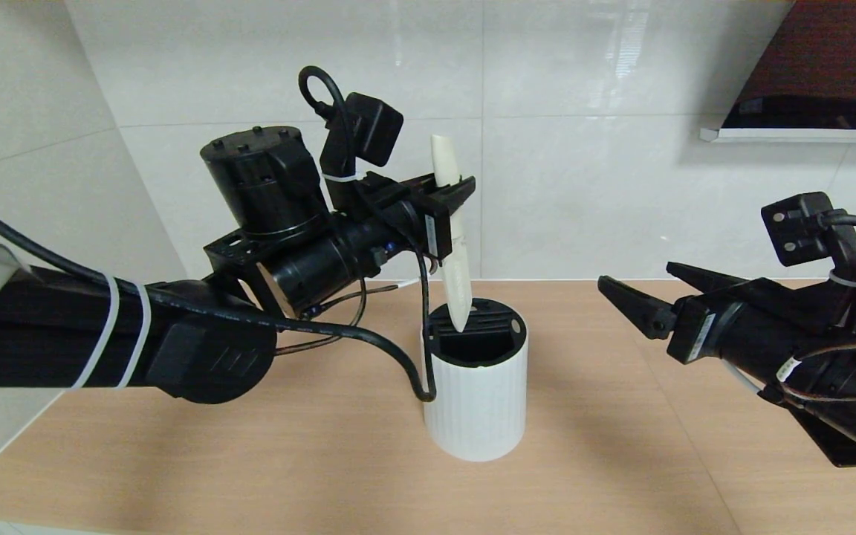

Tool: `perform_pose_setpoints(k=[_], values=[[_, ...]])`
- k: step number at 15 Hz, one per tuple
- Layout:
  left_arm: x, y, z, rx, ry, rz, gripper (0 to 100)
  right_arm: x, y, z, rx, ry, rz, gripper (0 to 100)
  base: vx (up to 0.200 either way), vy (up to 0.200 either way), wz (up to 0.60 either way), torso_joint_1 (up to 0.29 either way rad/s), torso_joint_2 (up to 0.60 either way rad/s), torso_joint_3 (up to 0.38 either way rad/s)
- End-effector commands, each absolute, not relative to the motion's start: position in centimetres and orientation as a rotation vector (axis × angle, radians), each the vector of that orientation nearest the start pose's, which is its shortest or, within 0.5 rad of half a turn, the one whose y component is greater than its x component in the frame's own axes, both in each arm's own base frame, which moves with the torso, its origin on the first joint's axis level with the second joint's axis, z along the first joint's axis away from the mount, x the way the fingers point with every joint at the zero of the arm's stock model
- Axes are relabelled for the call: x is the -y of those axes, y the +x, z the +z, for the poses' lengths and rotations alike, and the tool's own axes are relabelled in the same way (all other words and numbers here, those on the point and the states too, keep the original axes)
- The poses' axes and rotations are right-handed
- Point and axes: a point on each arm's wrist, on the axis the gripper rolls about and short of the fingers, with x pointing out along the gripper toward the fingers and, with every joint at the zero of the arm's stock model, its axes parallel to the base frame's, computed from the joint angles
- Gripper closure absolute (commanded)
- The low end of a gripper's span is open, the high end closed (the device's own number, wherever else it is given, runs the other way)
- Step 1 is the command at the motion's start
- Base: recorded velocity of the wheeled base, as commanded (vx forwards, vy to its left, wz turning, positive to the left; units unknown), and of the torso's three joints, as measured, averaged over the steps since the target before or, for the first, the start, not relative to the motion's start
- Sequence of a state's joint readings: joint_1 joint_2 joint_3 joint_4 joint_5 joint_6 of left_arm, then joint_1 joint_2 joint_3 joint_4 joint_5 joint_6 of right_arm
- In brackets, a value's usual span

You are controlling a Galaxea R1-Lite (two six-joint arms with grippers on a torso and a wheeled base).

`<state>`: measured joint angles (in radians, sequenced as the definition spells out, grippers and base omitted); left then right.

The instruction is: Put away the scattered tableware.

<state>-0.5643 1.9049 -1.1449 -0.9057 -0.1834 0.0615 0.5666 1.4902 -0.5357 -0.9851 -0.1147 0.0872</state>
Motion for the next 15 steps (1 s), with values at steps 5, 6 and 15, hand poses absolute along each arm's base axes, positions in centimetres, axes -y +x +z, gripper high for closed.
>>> perform_pose_setpoints(k=[5, 6, 15], values=[[21.3, 28.6, 26.3, 0.254, 0.005, -0.782, 100, -12.7, 20.5, 20.3, 0.006, 0.095, 0.453, 0, 0.0, 0.0, 0.0, 0.0, 0.0, 0.0], [21.5, 28.5, 26.4, 0.256, 0.004, -0.783, 100, -12.7, 20.4, 20.3, 0.008, 0.096, 0.453, 0, 0.0, 0.0, 0.0, 0.0, 0.0, 0.0], [21.4, 28.2, 23.8, 0.166, 0.025, -0.791, 100, -12.7, 20.4, 20.2, 0.006, 0.095, 0.453, 0, 0.0, 0.0, 0.0, 0.0, 0.0, 0.0]])
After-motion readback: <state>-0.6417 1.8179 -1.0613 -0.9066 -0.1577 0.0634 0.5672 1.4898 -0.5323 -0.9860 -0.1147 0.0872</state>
